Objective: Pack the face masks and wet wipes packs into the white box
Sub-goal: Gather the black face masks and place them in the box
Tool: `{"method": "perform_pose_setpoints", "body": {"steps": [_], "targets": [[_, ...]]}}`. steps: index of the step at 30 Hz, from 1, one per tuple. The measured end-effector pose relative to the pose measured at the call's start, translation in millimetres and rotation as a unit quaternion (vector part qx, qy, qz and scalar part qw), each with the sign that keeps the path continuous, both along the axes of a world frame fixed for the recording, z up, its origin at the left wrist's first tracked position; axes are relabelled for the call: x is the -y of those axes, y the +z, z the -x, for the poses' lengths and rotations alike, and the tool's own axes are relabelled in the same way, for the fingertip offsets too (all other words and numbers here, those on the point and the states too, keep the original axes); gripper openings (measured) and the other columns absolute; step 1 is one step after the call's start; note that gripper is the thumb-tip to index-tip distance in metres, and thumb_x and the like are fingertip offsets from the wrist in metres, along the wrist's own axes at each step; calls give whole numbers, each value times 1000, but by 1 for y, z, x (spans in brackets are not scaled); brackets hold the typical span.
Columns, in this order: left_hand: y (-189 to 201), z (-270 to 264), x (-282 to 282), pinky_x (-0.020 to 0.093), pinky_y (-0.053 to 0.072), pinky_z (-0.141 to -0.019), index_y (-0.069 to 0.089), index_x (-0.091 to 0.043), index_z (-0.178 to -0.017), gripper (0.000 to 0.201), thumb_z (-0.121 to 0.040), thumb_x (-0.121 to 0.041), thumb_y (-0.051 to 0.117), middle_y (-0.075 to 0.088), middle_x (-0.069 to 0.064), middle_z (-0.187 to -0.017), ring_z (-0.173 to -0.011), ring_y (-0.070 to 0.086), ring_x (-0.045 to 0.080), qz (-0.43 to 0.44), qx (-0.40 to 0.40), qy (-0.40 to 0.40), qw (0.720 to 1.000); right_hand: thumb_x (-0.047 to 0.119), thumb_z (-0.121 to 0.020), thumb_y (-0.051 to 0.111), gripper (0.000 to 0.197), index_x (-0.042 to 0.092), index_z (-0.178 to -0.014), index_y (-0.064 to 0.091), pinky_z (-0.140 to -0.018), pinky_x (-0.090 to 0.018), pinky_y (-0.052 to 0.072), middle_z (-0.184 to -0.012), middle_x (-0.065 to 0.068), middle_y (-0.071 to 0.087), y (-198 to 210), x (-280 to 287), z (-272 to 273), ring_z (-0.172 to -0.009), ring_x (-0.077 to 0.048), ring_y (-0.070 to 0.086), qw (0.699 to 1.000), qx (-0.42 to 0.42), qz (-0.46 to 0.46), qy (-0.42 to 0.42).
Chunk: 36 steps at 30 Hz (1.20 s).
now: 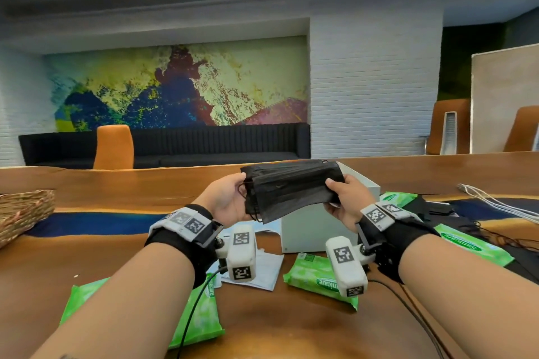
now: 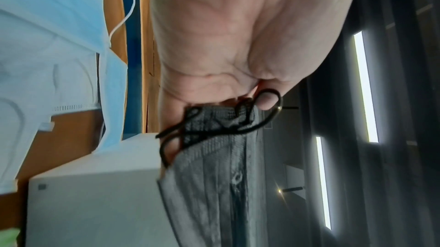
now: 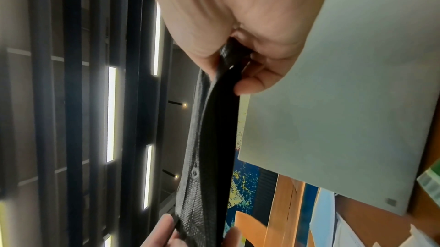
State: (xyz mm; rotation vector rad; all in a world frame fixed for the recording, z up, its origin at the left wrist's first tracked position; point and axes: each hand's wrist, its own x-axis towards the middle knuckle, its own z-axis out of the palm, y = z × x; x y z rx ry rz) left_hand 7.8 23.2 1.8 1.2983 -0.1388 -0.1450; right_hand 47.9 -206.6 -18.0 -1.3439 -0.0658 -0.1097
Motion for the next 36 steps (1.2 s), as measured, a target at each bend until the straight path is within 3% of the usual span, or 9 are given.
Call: {"method": "perform_pose_setpoints", "body": {"steps": [4,7,13,20,26,29,31,34,36], "targets": [[6,3,18,50,42,-100,62,-11,-115,72,-97,-61,14,66,17,-118,-114,58,34,-3,-1,-37,999,14,-96,51,12,19,-86,48,-52,-27,44,-85,-6,54,-7,5,-4,-68,-16,51,1000,-10,18,-21],[10,7,26,49,42,-103,59,-15,-123,69,-92,-67,26,65,13,-122,-118,58,31,-70,1,-71,995,20,-97,50,4,20,-94,48,-55,-29,44,-86,-3,54,-8,10,-5,-72,-15,50,999,-10,24,-30],[5,9,39,48,48,-95,50,-17,-133,57,-88,-53,50,64,15,-125,-118,58,31,-74,-8,-71,995,30,-97,46,18,27,-115,42,-58,-30,45,-106,-5,54,-2,21,-2,-94,-23,51,999,-17,13,-30],[4,8,47,39,59,-64,49,-6,-130,42,-91,-19,58,61,16,-116,-100,61,30,-79,1,0,997,33,-96,48,22,24,-116,45,-58,-30,41,-105,-8,54,-7,24,-2,-92,-24,50,993,-6,117,-21],[6,11,48,48,49,-90,48,-13,-106,20,-98,2,37,59,16,-112,-103,57,30,-124,7,21,992,31,-95,52,16,22,-108,49,-60,-29,42,-99,-3,55,-9,30,0,-89,-20,49,987,14,147,-56],[7,10,49,44,58,-73,39,-10,-125,31,-97,4,38,51,20,-128,-103,57,31,-158,14,42,986,30,-93,56,22,19,-110,47,-58,-27,44,-96,-2,58,-5,30,4,-74,-16,59,988,20,143,-62],[8,10,50,41,57,-66,39,-11,-122,29,-97,3,39,52,19,-126,-96,58,28,-160,13,51,986,34,-90,61,35,17,-117,45,-56,-26,45,-97,-3,61,-4,29,6,-64,-14,62,988,19,139,-71],[11,11,52,42,56,-69,41,-13,-122,26,-99,-1,40,55,16,-118,-92,60,26,-167,21,58,984,45,-90,56,46,14,-124,51,-61,-26,47,-106,-2,60,0,29,11,-73,-16,62,975,20,210,-69],[13,11,53,42,57,-72,44,-14,-121,25,-99,-3,41,58,14,-115,-90,61,25,-176,44,74,981,49,-92,50,54,3,-119,60,-67,-28,42,-97,-11,61,3,30,16,-83,-23,58,953,35,290,-78]]}}
